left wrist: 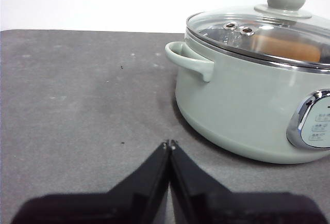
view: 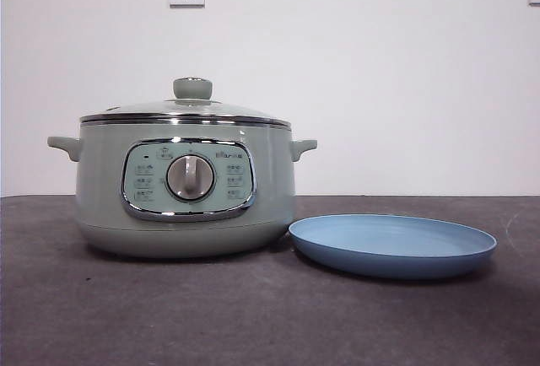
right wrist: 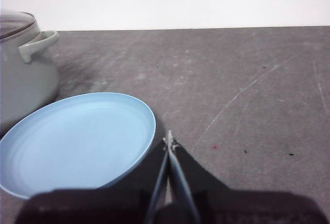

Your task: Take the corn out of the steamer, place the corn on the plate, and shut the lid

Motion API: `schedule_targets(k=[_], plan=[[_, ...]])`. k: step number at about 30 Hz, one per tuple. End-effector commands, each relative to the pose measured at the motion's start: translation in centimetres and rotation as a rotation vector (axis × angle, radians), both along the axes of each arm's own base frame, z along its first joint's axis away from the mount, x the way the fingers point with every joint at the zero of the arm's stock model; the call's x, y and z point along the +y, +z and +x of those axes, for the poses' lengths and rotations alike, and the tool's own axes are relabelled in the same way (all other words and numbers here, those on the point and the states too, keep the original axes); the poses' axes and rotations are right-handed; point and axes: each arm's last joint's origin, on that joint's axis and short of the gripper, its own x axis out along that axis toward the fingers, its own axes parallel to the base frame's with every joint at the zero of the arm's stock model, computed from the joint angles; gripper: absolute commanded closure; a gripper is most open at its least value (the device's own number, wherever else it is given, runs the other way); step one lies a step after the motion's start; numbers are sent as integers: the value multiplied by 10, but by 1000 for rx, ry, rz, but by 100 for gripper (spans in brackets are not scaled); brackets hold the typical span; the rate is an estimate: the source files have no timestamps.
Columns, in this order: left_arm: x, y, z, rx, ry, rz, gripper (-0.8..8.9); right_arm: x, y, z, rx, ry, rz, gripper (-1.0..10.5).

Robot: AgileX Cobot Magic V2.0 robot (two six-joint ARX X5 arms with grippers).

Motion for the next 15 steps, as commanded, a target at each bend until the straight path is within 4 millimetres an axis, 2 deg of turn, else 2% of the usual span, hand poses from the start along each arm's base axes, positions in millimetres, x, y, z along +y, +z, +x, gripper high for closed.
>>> schedule_targets(k=[1, 9, 15], plan=[[0, -4, 1, 6, -9, -10, 815, 0, -5, 1, 23, -2, 55, 946], [0, -2, 0, 20, 5, -116, 820, 0, -1, 1, 20, -17, 162, 956], [-1, 16, -3, -15, 0, -203, 820, 0, 16, -2, -28, -24, 259, 957]])
